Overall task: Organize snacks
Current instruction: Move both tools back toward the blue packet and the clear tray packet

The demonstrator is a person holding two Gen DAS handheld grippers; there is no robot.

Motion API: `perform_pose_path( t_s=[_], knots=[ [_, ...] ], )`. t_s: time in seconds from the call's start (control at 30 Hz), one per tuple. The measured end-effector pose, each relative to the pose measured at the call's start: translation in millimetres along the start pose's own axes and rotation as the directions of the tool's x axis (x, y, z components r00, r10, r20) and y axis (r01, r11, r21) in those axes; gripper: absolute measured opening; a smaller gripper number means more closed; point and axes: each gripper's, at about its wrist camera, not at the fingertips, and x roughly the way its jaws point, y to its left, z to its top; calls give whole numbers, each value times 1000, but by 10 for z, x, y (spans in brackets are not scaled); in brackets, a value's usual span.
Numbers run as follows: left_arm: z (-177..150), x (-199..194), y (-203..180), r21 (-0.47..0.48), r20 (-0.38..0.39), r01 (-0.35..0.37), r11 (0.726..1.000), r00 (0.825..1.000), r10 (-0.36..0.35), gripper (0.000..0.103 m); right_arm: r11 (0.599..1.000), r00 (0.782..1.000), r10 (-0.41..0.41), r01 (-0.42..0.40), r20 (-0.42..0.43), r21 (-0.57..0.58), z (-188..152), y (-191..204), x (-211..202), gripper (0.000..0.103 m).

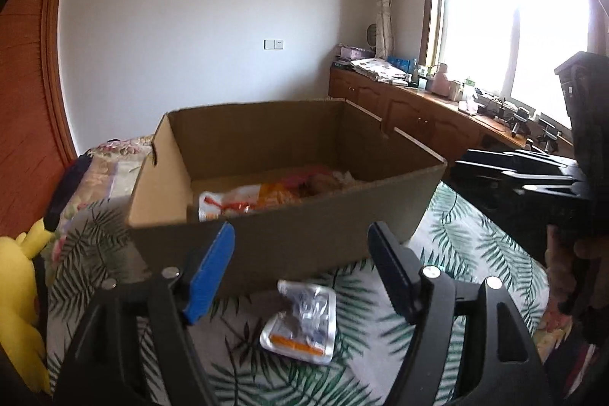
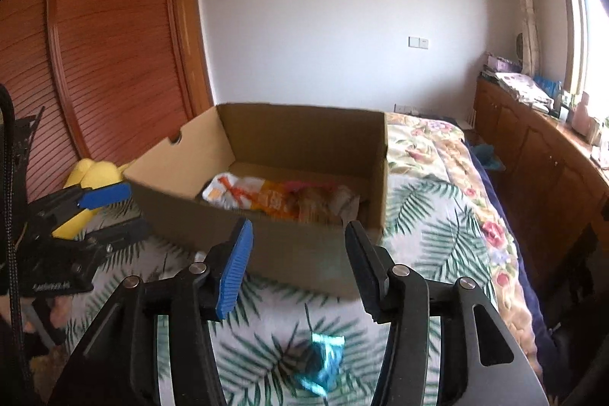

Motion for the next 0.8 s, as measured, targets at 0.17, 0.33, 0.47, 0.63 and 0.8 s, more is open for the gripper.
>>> perform_pose_path(
  t_s=[0.17,0.33,0.47,0.63,0.8],
  knots=[
    [-310,61,-8,46,-35,-46,998,998,48,73,1000,999,4,-4,-52,10,-380,-59,-29,52],
    [-548,230,15,76,-110,-47,996,992,55,73,999,987,-3,8,-163,35,-737,-145,283,52],
    [-659,343,-3,81,-173,-33,996,984,47,73,998,974,-3,17,-227,60,-930,-235,500,52],
    [-682,424,0,69,-214,-1,998,977,15,73,997,964,-1,20,-264,70,-1016,-290,590,50],
    [-705,560,4,74,-279,-21,997,959,40,73,998,962,-23,37,-271,46,-1031,-261,632,43]
  ],
)
